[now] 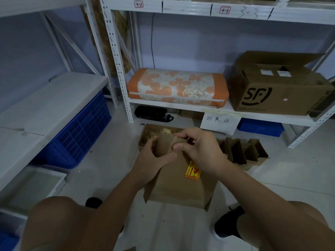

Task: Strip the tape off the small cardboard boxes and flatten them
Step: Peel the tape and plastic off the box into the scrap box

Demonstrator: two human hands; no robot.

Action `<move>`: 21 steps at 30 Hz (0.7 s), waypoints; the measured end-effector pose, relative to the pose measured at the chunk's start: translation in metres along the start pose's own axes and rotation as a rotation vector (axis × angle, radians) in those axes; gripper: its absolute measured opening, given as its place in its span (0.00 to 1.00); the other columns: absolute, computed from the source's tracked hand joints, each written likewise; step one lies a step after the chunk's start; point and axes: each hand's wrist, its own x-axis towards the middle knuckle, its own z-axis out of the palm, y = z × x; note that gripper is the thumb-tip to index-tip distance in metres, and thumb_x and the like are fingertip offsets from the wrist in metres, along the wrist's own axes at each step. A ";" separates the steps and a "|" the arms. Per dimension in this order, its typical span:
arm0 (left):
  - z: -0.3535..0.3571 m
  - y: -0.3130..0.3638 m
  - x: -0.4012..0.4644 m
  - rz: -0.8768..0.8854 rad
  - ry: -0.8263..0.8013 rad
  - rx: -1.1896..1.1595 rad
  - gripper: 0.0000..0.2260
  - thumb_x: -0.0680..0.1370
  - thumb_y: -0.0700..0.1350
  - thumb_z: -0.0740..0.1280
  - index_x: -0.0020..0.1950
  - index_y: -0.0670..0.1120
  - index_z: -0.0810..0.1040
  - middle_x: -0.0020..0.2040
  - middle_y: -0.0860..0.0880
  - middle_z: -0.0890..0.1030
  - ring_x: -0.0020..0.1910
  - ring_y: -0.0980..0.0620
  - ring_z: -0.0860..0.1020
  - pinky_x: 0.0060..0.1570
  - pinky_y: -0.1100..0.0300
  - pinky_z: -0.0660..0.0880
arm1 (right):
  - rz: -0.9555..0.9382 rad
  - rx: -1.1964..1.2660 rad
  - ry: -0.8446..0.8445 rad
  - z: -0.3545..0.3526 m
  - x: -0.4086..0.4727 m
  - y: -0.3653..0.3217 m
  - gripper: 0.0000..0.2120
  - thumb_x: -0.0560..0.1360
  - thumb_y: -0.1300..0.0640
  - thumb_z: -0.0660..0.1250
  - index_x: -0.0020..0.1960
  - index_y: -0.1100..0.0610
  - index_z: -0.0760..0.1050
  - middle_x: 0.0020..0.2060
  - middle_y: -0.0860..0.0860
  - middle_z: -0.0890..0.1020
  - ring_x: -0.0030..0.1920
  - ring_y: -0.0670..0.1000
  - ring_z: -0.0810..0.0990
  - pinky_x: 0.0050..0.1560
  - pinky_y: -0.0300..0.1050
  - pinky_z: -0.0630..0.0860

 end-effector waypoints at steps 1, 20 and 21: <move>0.001 0.001 0.001 0.009 0.002 0.001 0.50 0.60 0.65 0.78 0.79 0.54 0.65 0.68 0.55 0.76 0.62 0.54 0.79 0.60 0.50 0.81 | -0.009 -0.004 0.021 0.001 0.001 0.002 0.12 0.72 0.52 0.77 0.55 0.52 0.84 0.50 0.45 0.85 0.53 0.47 0.81 0.55 0.49 0.78; 0.000 0.007 0.000 -0.009 -0.055 -0.105 0.46 0.61 0.64 0.78 0.76 0.52 0.69 0.66 0.51 0.80 0.57 0.54 0.84 0.51 0.56 0.83 | -0.104 -0.130 -0.052 -0.010 0.002 0.003 0.20 0.74 0.51 0.76 0.65 0.54 0.80 0.55 0.46 0.82 0.55 0.39 0.74 0.56 0.31 0.68; 0.001 0.009 0.000 -0.005 -0.059 -0.117 0.46 0.61 0.64 0.78 0.76 0.52 0.69 0.65 0.51 0.80 0.55 0.55 0.84 0.50 0.57 0.83 | -0.102 -0.123 -0.028 -0.010 0.003 0.004 0.19 0.74 0.52 0.76 0.63 0.54 0.80 0.54 0.46 0.82 0.54 0.40 0.74 0.55 0.30 0.68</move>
